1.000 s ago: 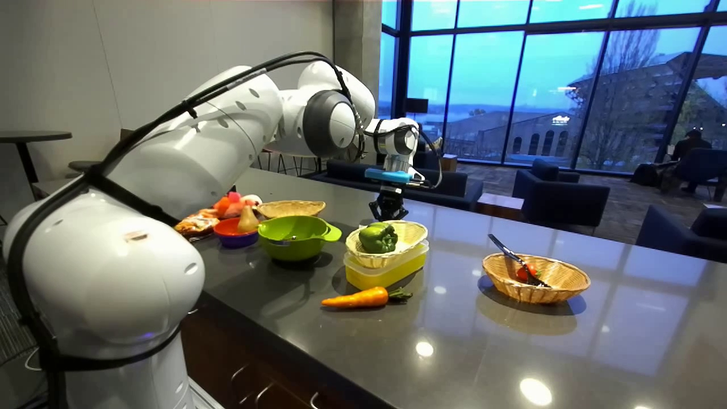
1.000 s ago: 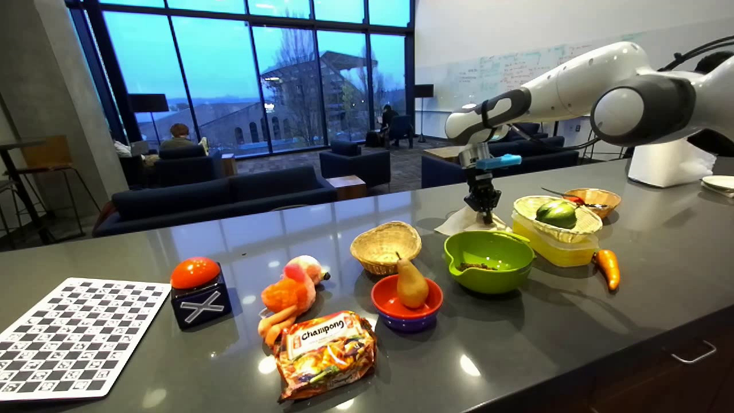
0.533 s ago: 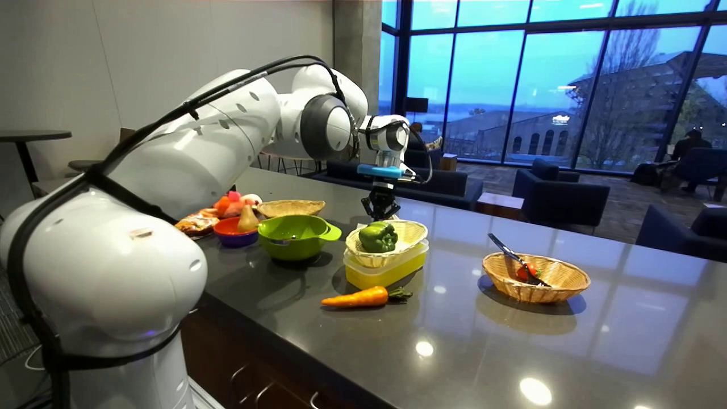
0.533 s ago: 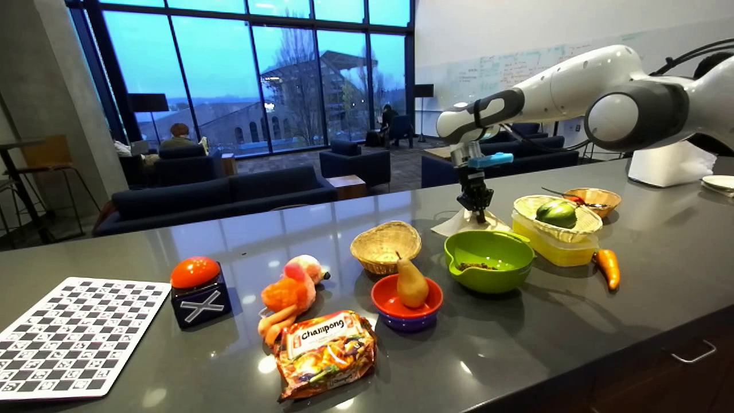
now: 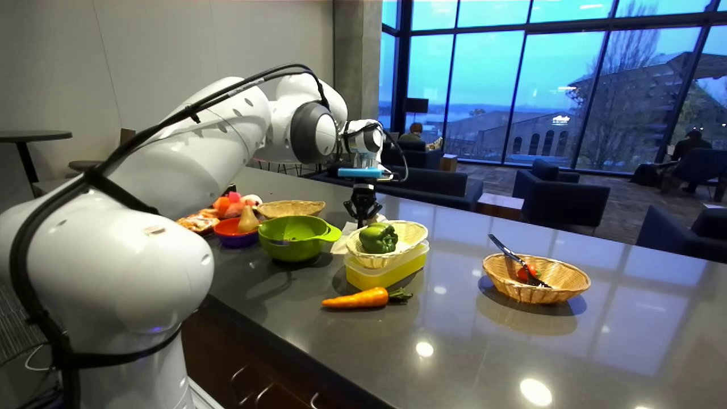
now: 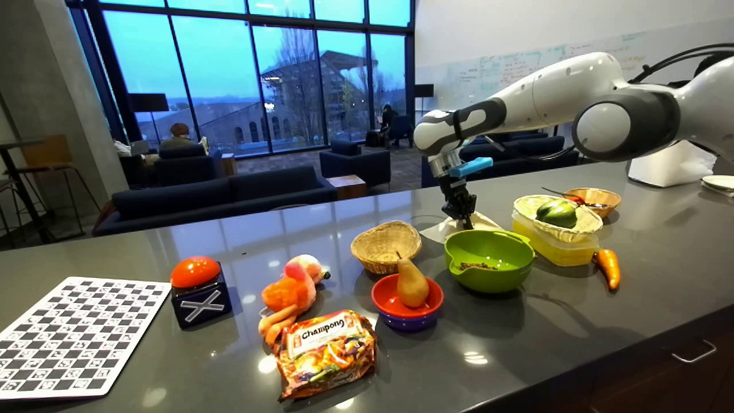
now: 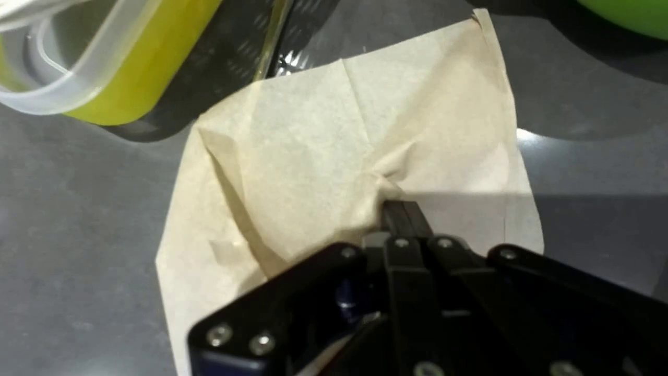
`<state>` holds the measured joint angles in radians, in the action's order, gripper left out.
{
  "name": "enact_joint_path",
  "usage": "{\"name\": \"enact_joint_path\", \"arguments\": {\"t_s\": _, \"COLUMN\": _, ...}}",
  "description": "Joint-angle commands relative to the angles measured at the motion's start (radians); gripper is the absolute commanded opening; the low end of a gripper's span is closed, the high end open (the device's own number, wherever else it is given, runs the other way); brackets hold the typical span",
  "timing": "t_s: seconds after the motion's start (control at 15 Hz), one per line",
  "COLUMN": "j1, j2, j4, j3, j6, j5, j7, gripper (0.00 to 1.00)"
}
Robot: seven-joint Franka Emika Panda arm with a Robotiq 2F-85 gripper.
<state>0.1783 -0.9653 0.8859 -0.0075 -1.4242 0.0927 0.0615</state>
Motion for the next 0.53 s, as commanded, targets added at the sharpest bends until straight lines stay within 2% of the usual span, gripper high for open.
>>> {"name": "enact_joint_path", "arguments": {"t_s": 0.0, "j1": 0.057, "j2": -0.043, "j4": -0.042, "j3": -0.016, "j6": 0.035, "j5": 0.066, "j7": 0.007, "gripper": 0.0}}
{"name": "enact_joint_path", "arguments": {"t_s": 0.47, "j1": 0.152, "j2": -0.067, "j4": -0.045, "j3": -0.01, "j6": 0.041, "j5": 0.166, "j7": 0.023, "gripper": 0.0}}
